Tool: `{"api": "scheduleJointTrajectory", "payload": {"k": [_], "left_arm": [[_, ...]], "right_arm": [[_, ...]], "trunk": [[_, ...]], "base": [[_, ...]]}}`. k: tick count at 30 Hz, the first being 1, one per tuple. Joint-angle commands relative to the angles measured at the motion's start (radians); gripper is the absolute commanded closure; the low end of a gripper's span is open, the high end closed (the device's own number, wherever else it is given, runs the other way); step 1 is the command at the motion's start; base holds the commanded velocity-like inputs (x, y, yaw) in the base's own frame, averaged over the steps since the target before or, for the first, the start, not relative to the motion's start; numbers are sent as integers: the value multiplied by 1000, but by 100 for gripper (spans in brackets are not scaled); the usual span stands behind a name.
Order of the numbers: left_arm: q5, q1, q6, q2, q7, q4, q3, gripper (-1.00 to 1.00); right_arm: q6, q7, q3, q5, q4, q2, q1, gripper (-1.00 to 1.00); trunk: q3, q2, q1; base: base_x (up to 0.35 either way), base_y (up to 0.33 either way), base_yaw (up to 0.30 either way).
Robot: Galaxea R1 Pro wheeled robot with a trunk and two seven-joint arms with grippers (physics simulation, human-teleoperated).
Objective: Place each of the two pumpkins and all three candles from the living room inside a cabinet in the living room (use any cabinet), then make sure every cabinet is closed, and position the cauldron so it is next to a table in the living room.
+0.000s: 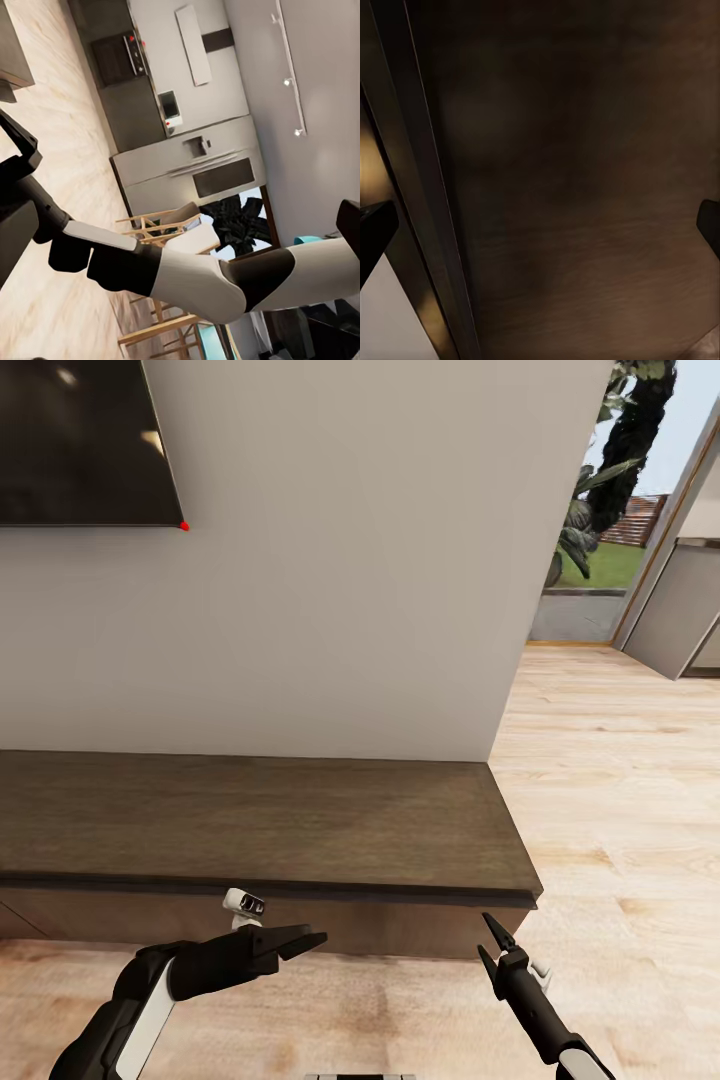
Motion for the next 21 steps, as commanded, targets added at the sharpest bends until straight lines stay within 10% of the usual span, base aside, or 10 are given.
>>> {"api": "scheduleJointTrajectory", "payload": {"k": [1,21], "left_arm": [[4,0,10,0,-1,0,0,-100],[0,0,10,0,-1,0,-1,-100]], "right_arm": [[10,2,-1,-9,0,0,0,-100],[10,1,0,-10,0,0,0,-100]], "trunk": [[-1,0,0],[77,4,-9]], "base": [[0,0,0],[0,0,0]]}}
